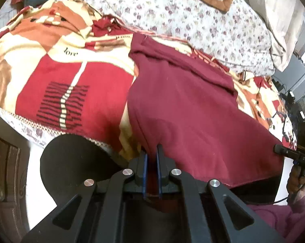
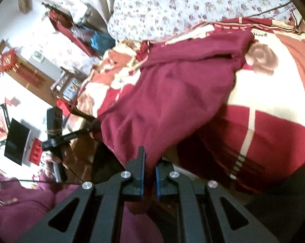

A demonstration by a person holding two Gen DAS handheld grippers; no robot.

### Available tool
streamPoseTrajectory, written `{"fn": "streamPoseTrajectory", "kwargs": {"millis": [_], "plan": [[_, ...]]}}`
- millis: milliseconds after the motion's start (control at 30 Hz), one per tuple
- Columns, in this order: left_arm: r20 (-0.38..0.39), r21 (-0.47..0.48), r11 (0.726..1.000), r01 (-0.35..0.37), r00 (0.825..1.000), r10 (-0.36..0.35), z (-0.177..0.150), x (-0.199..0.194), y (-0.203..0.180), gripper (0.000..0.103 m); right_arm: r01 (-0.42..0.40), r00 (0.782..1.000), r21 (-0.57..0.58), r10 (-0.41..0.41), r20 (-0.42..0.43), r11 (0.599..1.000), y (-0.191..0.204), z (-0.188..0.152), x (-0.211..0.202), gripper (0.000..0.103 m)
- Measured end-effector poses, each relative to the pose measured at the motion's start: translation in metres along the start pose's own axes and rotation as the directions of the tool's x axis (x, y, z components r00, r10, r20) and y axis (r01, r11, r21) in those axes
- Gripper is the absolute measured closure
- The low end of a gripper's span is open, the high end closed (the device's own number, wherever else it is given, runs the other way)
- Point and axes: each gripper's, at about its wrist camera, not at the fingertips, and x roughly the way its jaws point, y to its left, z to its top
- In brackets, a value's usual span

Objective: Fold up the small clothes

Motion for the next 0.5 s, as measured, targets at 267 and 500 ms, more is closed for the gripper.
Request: {"fn": "streamPoseTrajectory", "kwargs": {"millis": [267,500], "plan": [[0.108,0.028,0.998,-0.057,0.993,0.054,0.023,-0.009,-0.009,0.103,-0.023,0.992,0.032,0.019,0.121,0.999,-0.013,0.028,-0.017,0.095],[0.183,0.046,0.995,-0.085,0.980,0.075,0.055,-0.007,-0.015,0.103,0.003,0.984,0.037,-0.009,0.175,0.999,-0.021,0.056,-0.019,0.095]]}}
